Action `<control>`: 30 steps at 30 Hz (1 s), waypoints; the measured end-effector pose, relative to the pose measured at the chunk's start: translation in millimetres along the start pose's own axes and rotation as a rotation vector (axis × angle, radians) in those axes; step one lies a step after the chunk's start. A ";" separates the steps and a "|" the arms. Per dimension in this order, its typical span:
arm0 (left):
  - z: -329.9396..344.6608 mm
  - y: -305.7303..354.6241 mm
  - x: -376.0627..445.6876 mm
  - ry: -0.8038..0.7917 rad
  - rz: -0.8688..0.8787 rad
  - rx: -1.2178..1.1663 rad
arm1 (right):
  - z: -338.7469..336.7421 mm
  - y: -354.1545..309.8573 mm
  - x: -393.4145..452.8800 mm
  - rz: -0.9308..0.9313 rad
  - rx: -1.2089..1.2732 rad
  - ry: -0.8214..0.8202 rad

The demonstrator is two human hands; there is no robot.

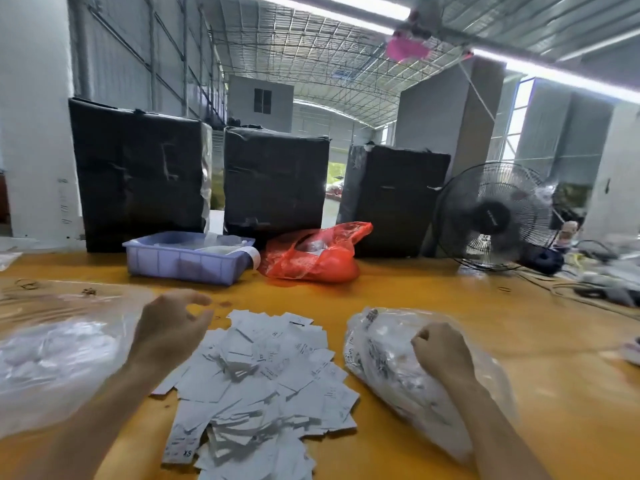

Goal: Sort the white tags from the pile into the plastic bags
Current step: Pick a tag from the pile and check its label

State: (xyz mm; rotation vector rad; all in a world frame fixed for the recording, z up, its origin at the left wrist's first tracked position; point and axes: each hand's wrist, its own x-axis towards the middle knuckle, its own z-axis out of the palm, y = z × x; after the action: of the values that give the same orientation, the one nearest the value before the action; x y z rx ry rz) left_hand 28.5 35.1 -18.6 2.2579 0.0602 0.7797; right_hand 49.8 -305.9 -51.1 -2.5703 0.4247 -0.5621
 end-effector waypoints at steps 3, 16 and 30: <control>31.0 14.0 -19.7 -0.127 0.029 -0.112 | -4.3 -3.8 2.9 0.025 0.234 0.076; 48.9 38.5 -32.4 -0.691 -0.501 -1.082 | 8.6 -119.4 -79.4 0.210 1.565 -0.624; 58.0 24.6 -38.3 -0.502 -0.481 -0.936 | 28.2 -115.2 -84.9 0.233 1.369 -0.627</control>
State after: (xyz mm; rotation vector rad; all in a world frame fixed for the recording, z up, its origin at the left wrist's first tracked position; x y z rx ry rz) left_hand 24.7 -29.6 -53.8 1.3844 -0.0043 -0.0607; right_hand 11.3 -165.6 -41.9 -1.2230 0.0360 0.0993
